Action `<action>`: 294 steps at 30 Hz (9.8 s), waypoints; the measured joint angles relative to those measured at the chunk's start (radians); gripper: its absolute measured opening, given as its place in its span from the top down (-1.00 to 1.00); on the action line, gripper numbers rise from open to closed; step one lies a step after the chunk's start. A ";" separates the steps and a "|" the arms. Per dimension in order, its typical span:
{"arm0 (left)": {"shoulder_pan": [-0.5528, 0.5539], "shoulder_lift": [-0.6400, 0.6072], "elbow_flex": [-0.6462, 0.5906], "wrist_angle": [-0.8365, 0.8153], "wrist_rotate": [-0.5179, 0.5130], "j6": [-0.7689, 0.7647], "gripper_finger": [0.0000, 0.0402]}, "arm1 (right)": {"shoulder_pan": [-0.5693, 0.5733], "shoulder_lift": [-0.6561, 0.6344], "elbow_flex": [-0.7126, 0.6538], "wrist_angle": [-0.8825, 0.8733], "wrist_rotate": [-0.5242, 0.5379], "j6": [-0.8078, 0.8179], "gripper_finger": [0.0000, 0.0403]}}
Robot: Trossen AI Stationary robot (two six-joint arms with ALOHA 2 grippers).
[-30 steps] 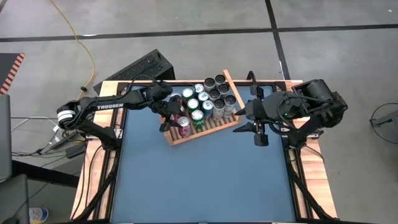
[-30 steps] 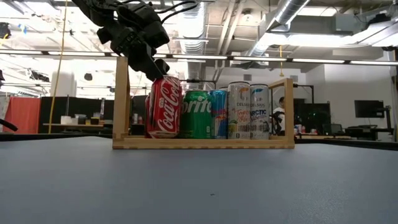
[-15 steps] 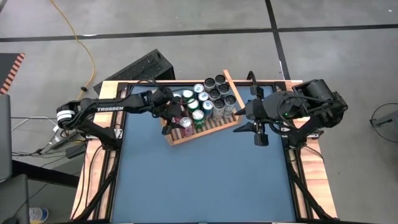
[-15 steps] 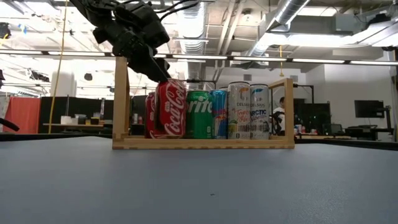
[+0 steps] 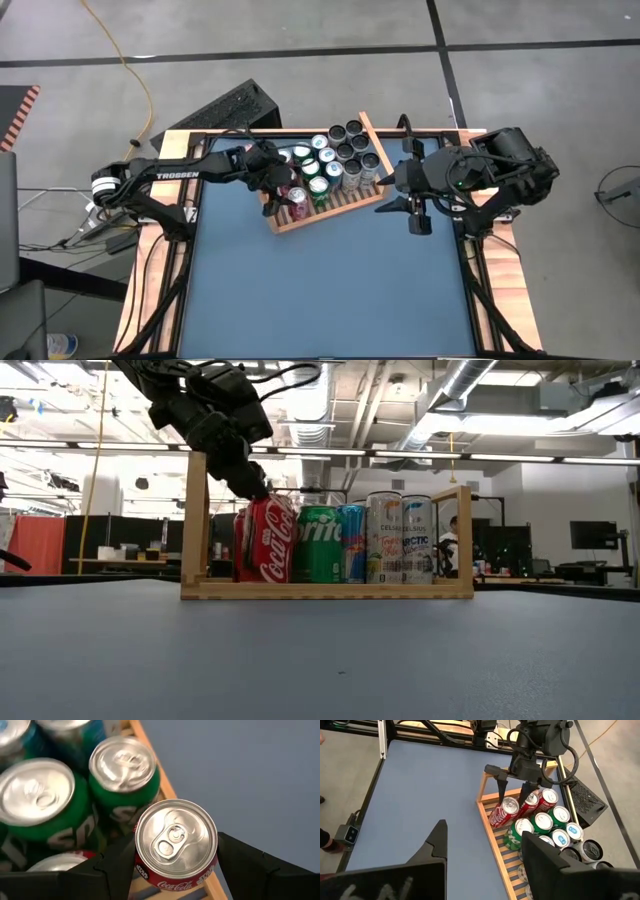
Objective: Place canned beverage on shelf
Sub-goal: Put the red-white soda can on the shelf aligned with the other red-white soda cans, then adjust the red-white soda cans, then return to Home Position
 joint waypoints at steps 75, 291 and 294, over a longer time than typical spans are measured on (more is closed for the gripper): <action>-0.787 -0.156 1.089 -0.789 -0.757 -0.486 -0.57 | -0.304 0.598 -0.003 0.287 -0.293 -0.646 -0.71; -0.919 -0.103 1.088 -0.736 -0.784 -0.442 -0.57 | -0.284 0.376 -0.408 0.614 -0.236 -0.447 1.00; -0.919 -0.103 1.088 -0.732 -0.793 -0.434 -0.57 | -0.255 0.314 -0.255 0.504 -0.238 -0.447 1.00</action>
